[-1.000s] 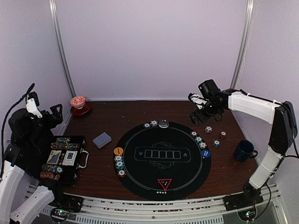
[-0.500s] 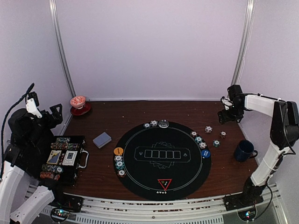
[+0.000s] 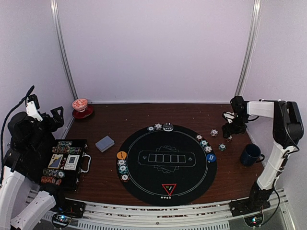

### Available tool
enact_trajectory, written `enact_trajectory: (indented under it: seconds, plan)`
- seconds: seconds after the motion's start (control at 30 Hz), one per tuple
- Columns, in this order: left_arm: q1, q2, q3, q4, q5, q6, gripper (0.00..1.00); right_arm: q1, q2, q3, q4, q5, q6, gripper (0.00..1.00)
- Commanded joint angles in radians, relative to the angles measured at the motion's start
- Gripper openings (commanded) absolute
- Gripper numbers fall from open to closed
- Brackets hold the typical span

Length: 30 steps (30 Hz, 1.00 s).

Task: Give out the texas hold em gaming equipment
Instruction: Pick up the pile of poker chips from the pile of poker chips.

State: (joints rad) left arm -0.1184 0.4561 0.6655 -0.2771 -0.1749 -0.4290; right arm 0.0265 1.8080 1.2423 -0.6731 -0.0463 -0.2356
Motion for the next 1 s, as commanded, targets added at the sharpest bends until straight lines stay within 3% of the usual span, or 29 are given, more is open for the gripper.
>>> enact_trajectory:
  seconds: [0.0,0.97]
  plan:
    - [0.007,-0.010,-0.009,0.058,0.007,-0.003,0.98,0.001,-0.019,-0.022,-0.019,0.002,-0.022,0.77]
    - [0.007,-0.016,-0.010,0.058,0.007,-0.002,0.98,-0.001,0.079,-0.011,0.048,0.058,0.025,0.61]
